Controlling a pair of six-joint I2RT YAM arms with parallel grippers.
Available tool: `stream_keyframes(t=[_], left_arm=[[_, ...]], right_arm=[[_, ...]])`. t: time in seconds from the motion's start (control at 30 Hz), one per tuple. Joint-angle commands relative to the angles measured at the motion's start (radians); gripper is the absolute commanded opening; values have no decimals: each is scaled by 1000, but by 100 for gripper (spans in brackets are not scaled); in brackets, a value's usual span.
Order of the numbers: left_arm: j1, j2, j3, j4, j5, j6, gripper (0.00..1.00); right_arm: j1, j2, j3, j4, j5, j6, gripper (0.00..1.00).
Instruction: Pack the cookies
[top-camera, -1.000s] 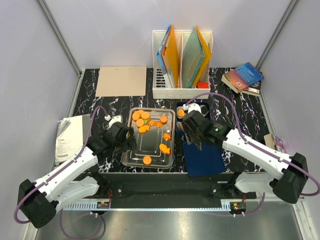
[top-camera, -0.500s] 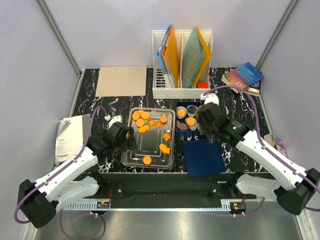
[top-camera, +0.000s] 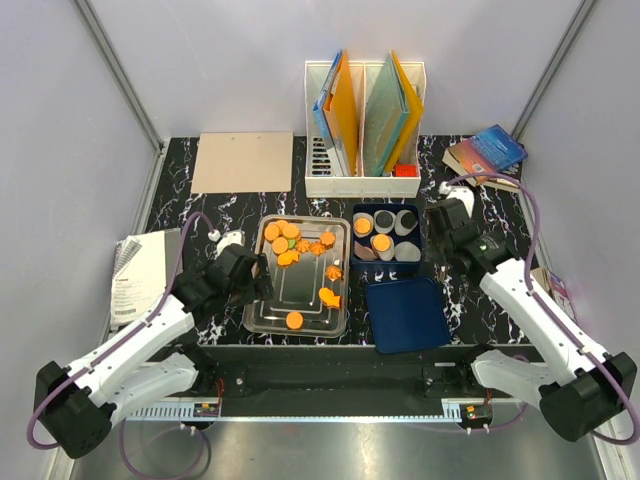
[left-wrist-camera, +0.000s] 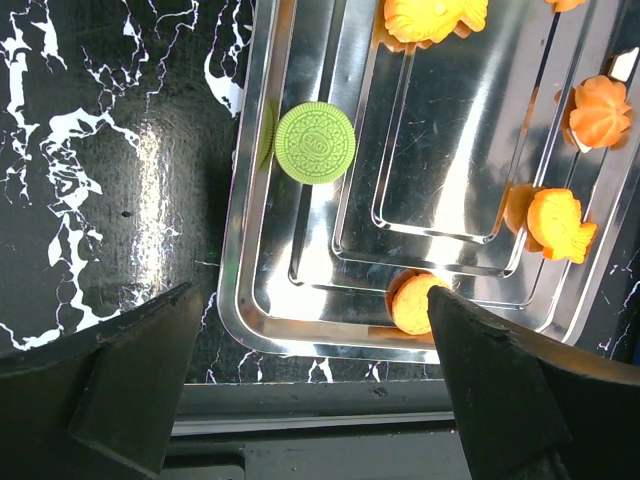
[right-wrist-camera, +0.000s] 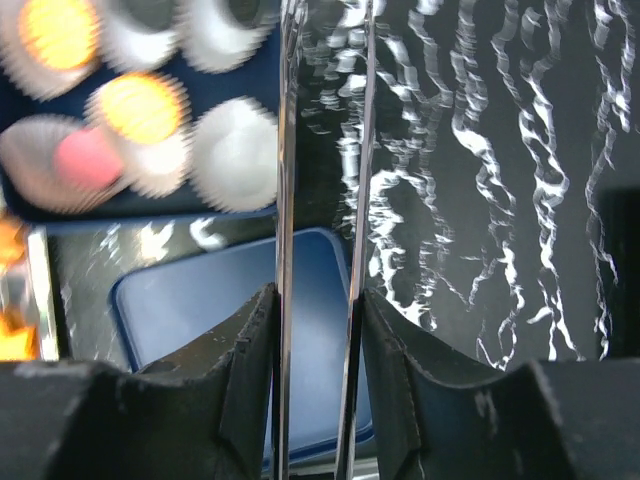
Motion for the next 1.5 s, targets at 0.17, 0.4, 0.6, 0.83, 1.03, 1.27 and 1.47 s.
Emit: stream_keyframes(t=[0.17,0.4,0.6,0.83,1.03,1.27,1.47], left_arm=[[-4,-25,18,21,18,4,99],[-4,-54,17,31,29,7,99],[-6,-97,8,34,37,4,99],[-7,-107,5,34,40,2,99],[-6,-90,5,41,38,2,99],[-8,-76,9,48,60,11,99],[-38,-94,-28,230,251,-11,99]], right_arm=[[-304,81,-96,183,-105,160,45],[-383,307,-93,303,-185,275,45],[-454,474,-9,332,-161,300,46],[-553,644,126,329,-162,254,51],[-553,640,157,291,-224,270,76],[-530,352,-58,347,-285,347,80],[-412,-50,-276,401,-311,424,77]])
